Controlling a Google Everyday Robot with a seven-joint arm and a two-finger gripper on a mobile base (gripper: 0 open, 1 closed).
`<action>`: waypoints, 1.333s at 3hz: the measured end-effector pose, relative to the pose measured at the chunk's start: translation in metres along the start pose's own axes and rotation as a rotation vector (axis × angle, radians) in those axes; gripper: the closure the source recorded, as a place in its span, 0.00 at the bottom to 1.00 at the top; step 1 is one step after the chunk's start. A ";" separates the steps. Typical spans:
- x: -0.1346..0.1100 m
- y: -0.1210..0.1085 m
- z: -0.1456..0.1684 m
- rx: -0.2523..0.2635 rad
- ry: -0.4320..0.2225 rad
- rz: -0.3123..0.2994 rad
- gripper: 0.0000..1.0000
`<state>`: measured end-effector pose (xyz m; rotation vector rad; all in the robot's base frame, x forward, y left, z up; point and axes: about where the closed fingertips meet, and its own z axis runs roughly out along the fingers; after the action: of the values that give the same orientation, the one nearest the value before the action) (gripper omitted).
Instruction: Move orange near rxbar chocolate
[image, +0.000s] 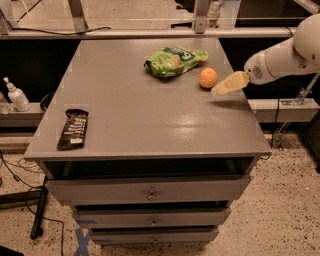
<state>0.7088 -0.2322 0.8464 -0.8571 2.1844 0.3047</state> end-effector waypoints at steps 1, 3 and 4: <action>-0.018 0.005 0.007 -0.067 -0.089 0.080 0.00; -0.046 0.028 0.012 -0.141 -0.207 0.122 0.00; -0.052 0.048 0.018 -0.138 -0.199 0.064 0.00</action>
Offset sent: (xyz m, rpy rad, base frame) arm 0.0152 0.0433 0.0357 0.3662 -0.0331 0.0062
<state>0.7129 -0.1628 0.8695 -0.7966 2.0259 0.5543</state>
